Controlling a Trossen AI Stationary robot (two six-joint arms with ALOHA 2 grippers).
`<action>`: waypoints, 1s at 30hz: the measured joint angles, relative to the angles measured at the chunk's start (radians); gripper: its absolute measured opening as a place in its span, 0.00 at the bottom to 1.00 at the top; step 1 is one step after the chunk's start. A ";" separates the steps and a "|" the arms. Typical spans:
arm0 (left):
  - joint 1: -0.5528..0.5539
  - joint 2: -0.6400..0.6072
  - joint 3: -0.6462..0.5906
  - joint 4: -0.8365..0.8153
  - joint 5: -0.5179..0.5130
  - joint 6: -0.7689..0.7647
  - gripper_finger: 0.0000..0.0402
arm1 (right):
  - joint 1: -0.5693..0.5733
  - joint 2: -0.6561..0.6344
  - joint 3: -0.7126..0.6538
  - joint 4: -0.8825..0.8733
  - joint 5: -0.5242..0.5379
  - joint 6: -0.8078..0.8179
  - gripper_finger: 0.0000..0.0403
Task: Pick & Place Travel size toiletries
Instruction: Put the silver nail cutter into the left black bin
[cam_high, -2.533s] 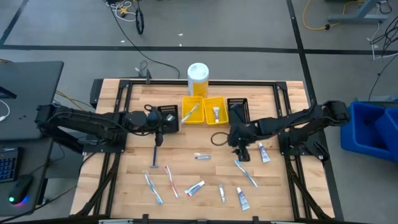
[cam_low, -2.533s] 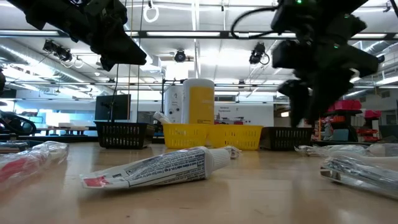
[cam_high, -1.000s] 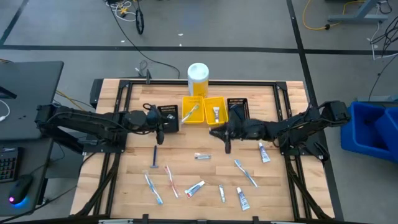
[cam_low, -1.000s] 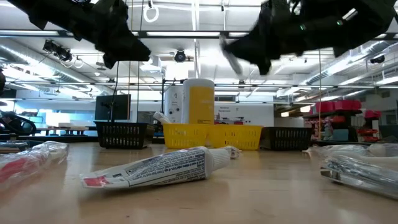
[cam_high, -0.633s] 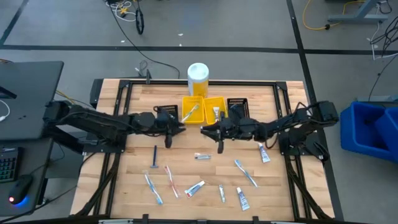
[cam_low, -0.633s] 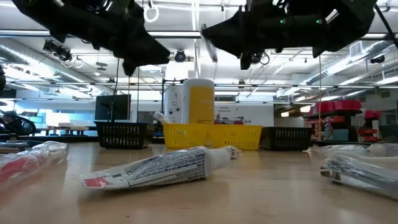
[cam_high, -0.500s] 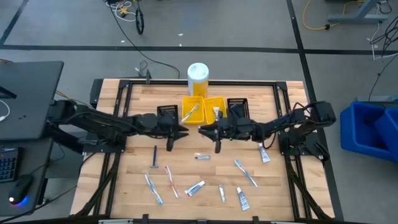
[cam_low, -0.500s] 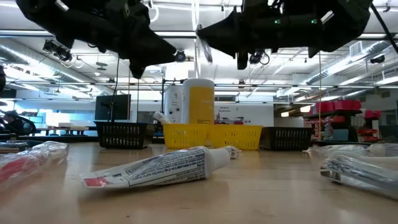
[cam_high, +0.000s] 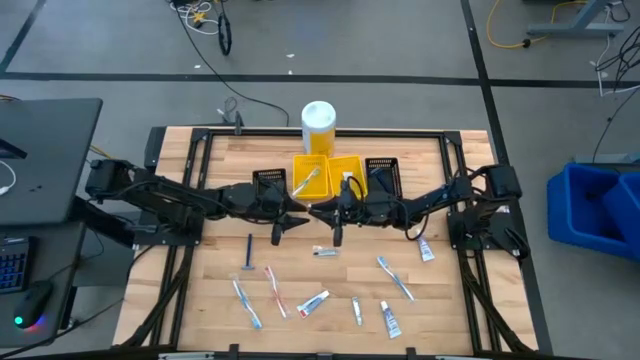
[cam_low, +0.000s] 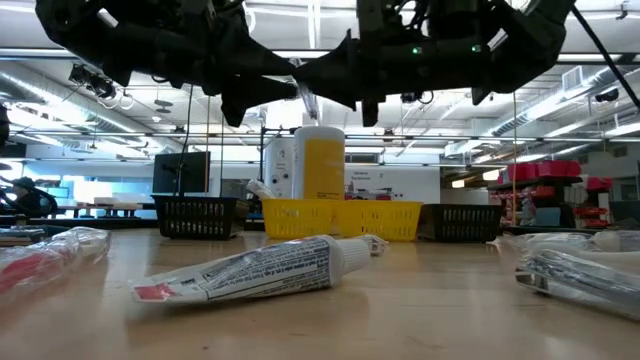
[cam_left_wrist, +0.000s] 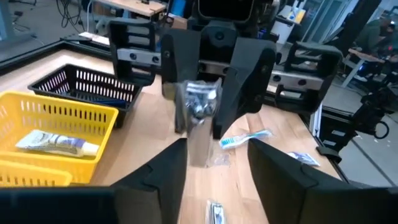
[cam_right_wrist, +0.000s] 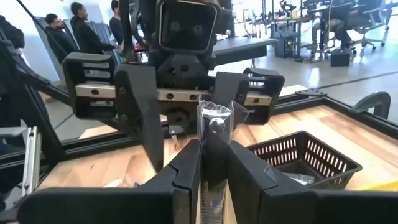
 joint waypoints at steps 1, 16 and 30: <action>0.000 0.000 0.000 0.002 -0.002 0.003 0.47 | 0.000 0.006 0.010 0.000 0.000 0.000 0.16; 0.000 -0.001 0.000 0.022 -0.020 0.060 0.52 | -0.012 0.008 0.098 -0.051 0.001 0.008 0.16; 0.000 0.000 0.000 0.039 -0.020 0.067 0.33 | -0.012 0.008 0.102 -0.057 -0.030 0.014 0.16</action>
